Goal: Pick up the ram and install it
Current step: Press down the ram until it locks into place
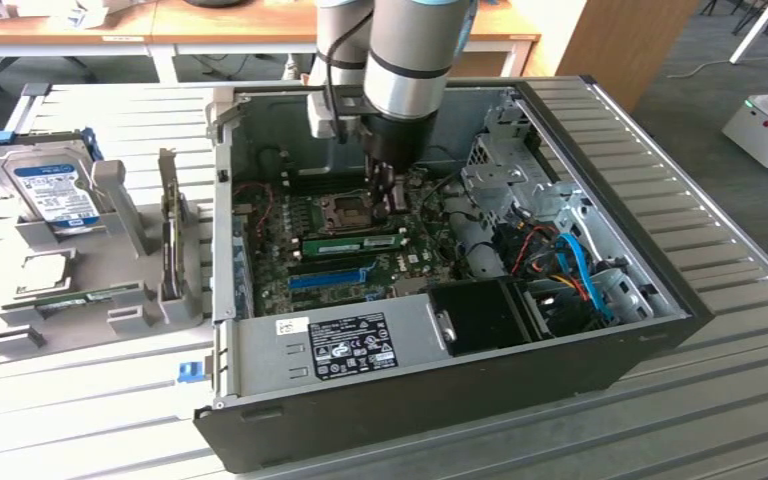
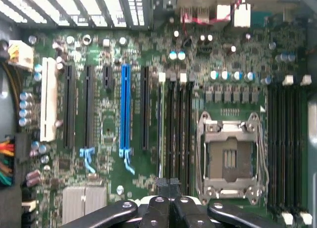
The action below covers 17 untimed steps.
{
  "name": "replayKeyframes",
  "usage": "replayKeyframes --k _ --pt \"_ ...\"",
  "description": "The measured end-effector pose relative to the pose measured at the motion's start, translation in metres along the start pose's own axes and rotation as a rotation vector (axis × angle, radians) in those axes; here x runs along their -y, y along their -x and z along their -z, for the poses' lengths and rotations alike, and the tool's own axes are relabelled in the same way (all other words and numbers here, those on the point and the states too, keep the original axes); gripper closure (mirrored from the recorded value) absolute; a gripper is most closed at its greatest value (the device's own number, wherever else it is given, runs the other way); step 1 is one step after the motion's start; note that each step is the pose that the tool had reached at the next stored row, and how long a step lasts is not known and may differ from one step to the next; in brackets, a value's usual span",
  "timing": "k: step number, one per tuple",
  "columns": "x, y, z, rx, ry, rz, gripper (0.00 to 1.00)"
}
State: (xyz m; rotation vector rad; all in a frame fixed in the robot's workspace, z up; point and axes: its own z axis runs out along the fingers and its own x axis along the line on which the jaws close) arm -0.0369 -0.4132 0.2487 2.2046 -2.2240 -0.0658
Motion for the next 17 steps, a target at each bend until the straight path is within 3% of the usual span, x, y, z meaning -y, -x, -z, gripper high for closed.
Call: replayKeyframes --k 7,17 --pt "-0.0248 0.0 -0.0009 0.0 0.0 0.0 0.89" --pt "-0.0479 0.0 -0.0018 0.0001 0.0 0.0 0.89"
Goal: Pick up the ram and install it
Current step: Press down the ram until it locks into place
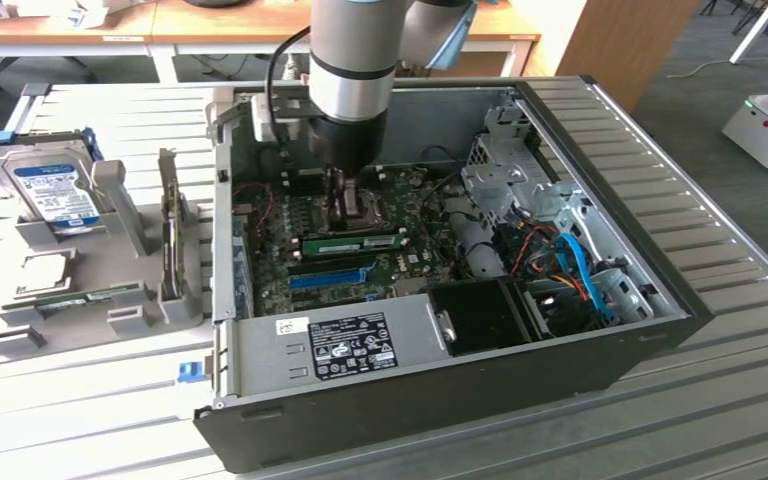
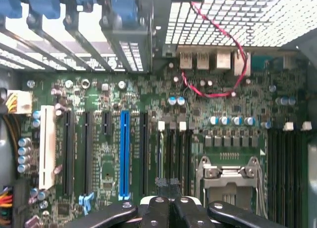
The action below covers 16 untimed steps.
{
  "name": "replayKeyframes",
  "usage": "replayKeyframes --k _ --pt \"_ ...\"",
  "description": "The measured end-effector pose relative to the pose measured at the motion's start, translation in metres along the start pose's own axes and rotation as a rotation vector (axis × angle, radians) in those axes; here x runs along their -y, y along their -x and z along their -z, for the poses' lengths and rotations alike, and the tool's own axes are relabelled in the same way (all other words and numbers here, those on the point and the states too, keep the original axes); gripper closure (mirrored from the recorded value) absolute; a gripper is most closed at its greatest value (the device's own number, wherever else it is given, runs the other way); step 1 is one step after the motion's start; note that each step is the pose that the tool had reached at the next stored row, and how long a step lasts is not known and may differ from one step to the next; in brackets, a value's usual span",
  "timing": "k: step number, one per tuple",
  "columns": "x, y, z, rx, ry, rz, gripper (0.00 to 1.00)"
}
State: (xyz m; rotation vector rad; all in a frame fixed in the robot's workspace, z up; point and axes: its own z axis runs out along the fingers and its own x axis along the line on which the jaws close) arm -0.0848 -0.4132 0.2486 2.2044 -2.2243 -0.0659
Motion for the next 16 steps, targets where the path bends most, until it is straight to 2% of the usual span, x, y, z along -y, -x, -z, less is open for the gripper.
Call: replayKeyframes --k 6,16 --pt "-0.008 0.0 -0.0003 0.0 0.0 0.0 0.89" --pt "-0.008 -0.0014 -0.0015 0.0 0.0 0.0 0.89"
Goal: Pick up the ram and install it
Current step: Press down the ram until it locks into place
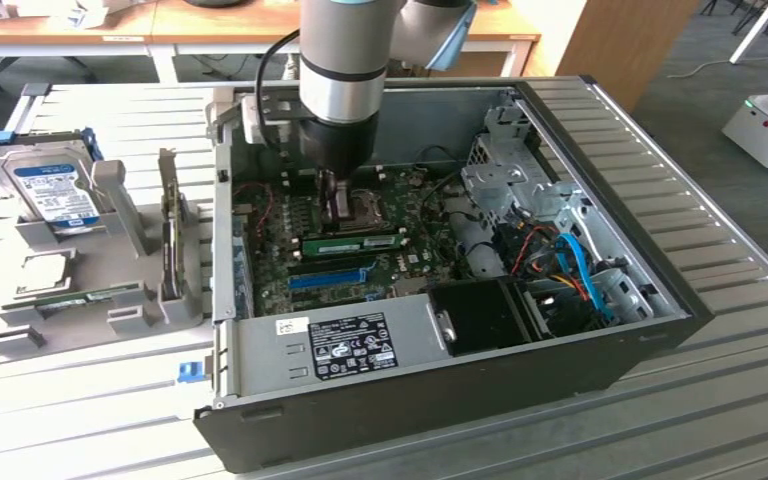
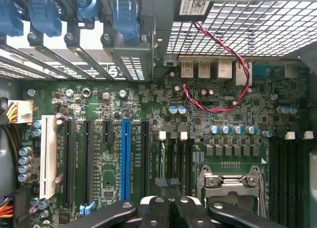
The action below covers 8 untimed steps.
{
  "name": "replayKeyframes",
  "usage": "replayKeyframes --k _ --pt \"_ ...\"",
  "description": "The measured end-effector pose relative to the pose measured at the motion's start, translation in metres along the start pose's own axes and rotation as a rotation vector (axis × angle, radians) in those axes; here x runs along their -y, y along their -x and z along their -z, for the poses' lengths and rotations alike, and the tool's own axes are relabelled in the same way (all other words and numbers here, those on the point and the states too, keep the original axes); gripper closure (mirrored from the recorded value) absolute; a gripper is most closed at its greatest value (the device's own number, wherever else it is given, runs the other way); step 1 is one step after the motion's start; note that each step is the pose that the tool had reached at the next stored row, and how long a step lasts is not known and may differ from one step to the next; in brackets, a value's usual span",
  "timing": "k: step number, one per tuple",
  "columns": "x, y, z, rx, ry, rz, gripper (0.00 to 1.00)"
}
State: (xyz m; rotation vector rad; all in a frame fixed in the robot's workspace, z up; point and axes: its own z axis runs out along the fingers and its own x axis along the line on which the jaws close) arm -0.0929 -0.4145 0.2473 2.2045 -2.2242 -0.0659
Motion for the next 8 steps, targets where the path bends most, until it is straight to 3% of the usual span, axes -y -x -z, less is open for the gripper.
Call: replayKeyframes --k 8 --pt "0.0003 -0.0002 -0.0079 -0.0001 0.0 0.0 0.89"
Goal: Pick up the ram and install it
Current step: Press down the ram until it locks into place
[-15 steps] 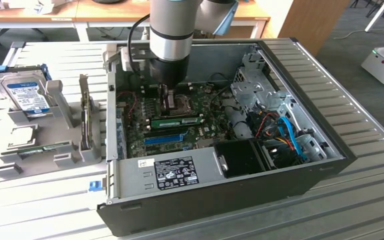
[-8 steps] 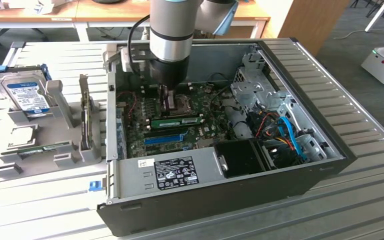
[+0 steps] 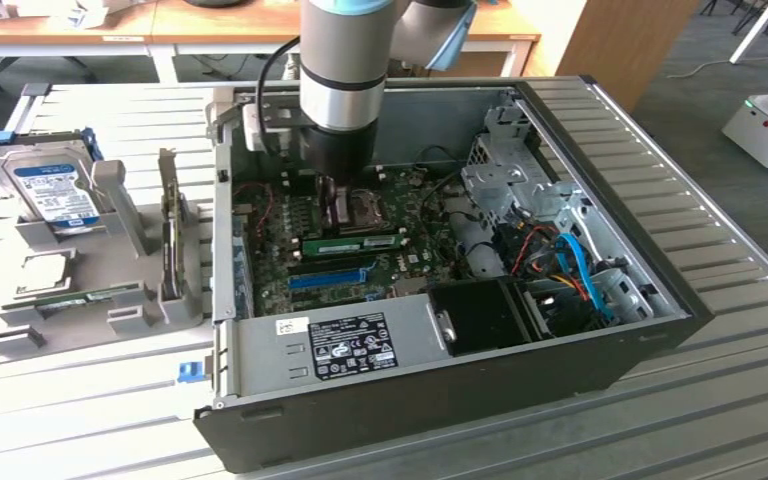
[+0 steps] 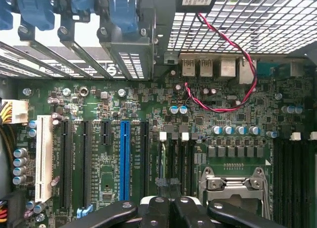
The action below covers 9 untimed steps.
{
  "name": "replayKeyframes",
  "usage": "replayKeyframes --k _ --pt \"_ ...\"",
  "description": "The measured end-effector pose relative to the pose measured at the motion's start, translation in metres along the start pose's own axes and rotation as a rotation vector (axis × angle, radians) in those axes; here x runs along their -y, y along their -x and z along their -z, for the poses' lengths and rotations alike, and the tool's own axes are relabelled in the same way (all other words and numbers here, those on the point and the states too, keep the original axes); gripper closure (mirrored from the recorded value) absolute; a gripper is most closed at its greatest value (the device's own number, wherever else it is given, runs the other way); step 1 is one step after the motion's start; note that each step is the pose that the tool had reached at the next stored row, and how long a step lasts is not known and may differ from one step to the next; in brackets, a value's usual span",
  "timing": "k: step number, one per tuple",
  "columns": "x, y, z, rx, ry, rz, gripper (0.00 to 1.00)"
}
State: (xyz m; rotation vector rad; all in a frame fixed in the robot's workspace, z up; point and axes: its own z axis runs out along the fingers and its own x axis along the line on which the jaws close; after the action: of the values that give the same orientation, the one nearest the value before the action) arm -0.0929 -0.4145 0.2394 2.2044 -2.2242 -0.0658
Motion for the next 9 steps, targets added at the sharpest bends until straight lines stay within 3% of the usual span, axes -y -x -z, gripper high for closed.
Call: replayKeyframes --k 9 --pt "0.0001 -0.0001 -0.0031 0.0 0.0 0.0 0.89"
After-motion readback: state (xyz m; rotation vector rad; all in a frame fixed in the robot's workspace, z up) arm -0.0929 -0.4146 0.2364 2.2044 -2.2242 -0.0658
